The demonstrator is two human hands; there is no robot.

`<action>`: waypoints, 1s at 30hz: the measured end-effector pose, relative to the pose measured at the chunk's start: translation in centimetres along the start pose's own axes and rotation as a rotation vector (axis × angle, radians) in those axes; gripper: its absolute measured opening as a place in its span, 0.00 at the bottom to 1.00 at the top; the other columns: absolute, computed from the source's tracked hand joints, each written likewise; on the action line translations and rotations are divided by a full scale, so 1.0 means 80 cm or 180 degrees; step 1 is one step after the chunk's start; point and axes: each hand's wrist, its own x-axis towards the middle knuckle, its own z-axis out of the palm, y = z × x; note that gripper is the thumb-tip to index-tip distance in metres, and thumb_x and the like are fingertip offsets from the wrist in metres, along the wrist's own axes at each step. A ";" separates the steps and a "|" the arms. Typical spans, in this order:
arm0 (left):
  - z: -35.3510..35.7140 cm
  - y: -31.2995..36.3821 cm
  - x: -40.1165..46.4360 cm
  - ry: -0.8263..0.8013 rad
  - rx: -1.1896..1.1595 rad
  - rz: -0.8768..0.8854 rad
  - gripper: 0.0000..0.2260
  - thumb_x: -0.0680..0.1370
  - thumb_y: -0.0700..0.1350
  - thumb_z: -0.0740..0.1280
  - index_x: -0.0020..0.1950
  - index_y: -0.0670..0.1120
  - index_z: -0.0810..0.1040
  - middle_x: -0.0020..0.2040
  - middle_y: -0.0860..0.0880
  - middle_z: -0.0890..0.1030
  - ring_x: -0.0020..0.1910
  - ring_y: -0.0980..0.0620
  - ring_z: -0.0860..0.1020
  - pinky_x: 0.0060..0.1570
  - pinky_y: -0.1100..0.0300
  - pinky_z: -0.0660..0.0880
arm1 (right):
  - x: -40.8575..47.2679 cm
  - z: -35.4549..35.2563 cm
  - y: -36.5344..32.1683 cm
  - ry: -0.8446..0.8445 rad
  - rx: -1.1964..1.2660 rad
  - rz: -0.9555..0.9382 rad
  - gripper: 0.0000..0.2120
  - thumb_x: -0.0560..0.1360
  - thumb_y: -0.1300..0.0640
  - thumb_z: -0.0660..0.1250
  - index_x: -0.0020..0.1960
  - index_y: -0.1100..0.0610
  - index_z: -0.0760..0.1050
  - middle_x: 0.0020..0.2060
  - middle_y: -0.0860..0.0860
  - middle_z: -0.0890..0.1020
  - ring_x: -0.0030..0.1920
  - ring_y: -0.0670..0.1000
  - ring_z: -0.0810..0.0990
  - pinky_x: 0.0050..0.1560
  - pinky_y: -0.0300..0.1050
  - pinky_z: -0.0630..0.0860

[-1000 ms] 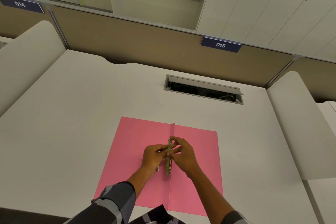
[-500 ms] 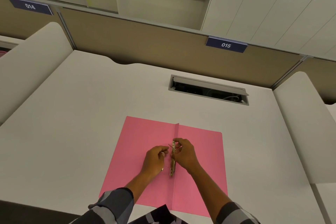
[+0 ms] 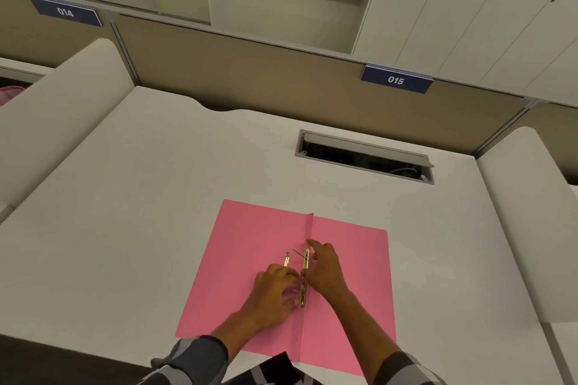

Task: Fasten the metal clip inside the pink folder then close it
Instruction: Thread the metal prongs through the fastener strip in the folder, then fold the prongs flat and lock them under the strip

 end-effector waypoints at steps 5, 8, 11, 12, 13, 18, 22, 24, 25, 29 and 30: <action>0.003 0.002 0.000 0.0036 0.0102 0.0152 0.25 0.74 0.59 0.70 0.71 0.59 0.79 0.70 0.60 0.76 0.72 0.55 0.68 0.65 0.55 0.63 | -0.007 -0.002 0.005 0.0135 0.0109 0.0038 0.42 0.69 0.62 0.81 0.78 0.56 0.65 0.64 0.57 0.74 0.59 0.53 0.78 0.51 0.41 0.76; 0.006 0.004 0.000 -0.0057 0.0207 0.0201 0.29 0.73 0.63 0.69 0.73 0.59 0.76 0.73 0.60 0.73 0.74 0.55 0.65 0.68 0.57 0.59 | -0.010 -0.003 0.014 0.0261 0.0313 0.0278 0.43 0.68 0.58 0.82 0.77 0.54 0.65 0.64 0.55 0.76 0.55 0.50 0.77 0.47 0.39 0.73; 0.008 0.007 -0.003 -0.0130 0.0380 0.0251 0.30 0.74 0.64 0.67 0.75 0.58 0.73 0.75 0.59 0.71 0.76 0.54 0.64 0.70 0.57 0.56 | -0.015 -0.002 0.026 0.0344 0.0284 0.0517 0.36 0.68 0.50 0.82 0.70 0.52 0.69 0.58 0.51 0.78 0.52 0.49 0.77 0.46 0.43 0.75; 0.008 0.009 -0.005 -0.0158 0.0446 0.0261 0.31 0.74 0.65 0.66 0.76 0.58 0.72 0.76 0.59 0.70 0.76 0.54 0.63 0.71 0.57 0.56 | -0.017 -0.001 0.029 0.0379 0.0271 0.0555 0.34 0.68 0.48 0.82 0.68 0.52 0.70 0.55 0.50 0.78 0.51 0.49 0.78 0.45 0.45 0.76; 0.008 0.011 -0.006 -0.0179 0.0513 0.0273 0.31 0.74 0.65 0.66 0.77 0.57 0.71 0.77 0.58 0.69 0.76 0.53 0.62 0.73 0.56 0.56 | -0.019 -0.001 0.033 0.0412 0.0278 0.0566 0.32 0.67 0.47 0.82 0.65 0.52 0.71 0.53 0.50 0.79 0.49 0.49 0.78 0.45 0.46 0.78; 0.013 0.022 -0.009 -0.0223 0.0954 0.0411 0.30 0.76 0.62 0.67 0.77 0.53 0.70 0.78 0.55 0.66 0.78 0.48 0.60 0.77 0.49 0.59 | -0.020 0.000 0.039 0.0487 0.0508 0.0462 0.28 0.68 0.49 0.82 0.61 0.53 0.74 0.50 0.50 0.80 0.46 0.49 0.77 0.46 0.47 0.79; 0.009 0.027 -0.003 -0.0296 0.1167 0.0515 0.32 0.75 0.63 0.67 0.76 0.50 0.71 0.80 0.52 0.64 0.80 0.45 0.58 0.79 0.46 0.56 | -0.014 -0.004 0.027 0.0597 0.0786 0.0286 0.25 0.70 0.56 0.81 0.63 0.53 0.75 0.50 0.50 0.79 0.47 0.48 0.77 0.43 0.36 0.74; 0.005 0.029 0.001 -0.0377 0.1325 0.0570 0.33 0.74 0.64 0.67 0.75 0.48 0.72 0.79 0.51 0.65 0.81 0.45 0.58 0.80 0.44 0.56 | -0.010 -0.008 0.022 0.0611 0.0758 0.0157 0.23 0.71 0.58 0.80 0.63 0.52 0.76 0.51 0.50 0.79 0.47 0.47 0.77 0.43 0.34 0.73; 0.004 0.030 0.003 -0.0410 0.1409 0.0607 0.34 0.74 0.64 0.67 0.75 0.48 0.73 0.78 0.51 0.66 0.80 0.45 0.59 0.79 0.43 0.57 | -0.008 -0.010 0.019 0.0584 0.0692 0.0076 0.22 0.71 0.58 0.79 0.62 0.52 0.77 0.51 0.51 0.80 0.47 0.47 0.77 0.43 0.34 0.73; 0.001 0.034 0.006 -0.0494 0.1734 0.0652 0.36 0.73 0.65 0.69 0.75 0.47 0.72 0.78 0.48 0.67 0.79 0.44 0.61 0.78 0.39 0.60 | 0.001 -0.015 0.012 0.0383 0.0260 -0.0265 0.13 0.73 0.62 0.76 0.57 0.54 0.83 0.50 0.52 0.83 0.45 0.47 0.79 0.48 0.38 0.77; 0.001 0.036 0.007 -0.0519 0.1799 0.0628 0.37 0.73 0.65 0.69 0.76 0.47 0.71 0.78 0.48 0.66 0.79 0.44 0.61 0.78 0.39 0.60 | 0.003 -0.016 0.012 0.0365 0.0150 -0.0308 0.10 0.75 0.61 0.75 0.55 0.55 0.84 0.50 0.52 0.84 0.46 0.48 0.80 0.50 0.40 0.79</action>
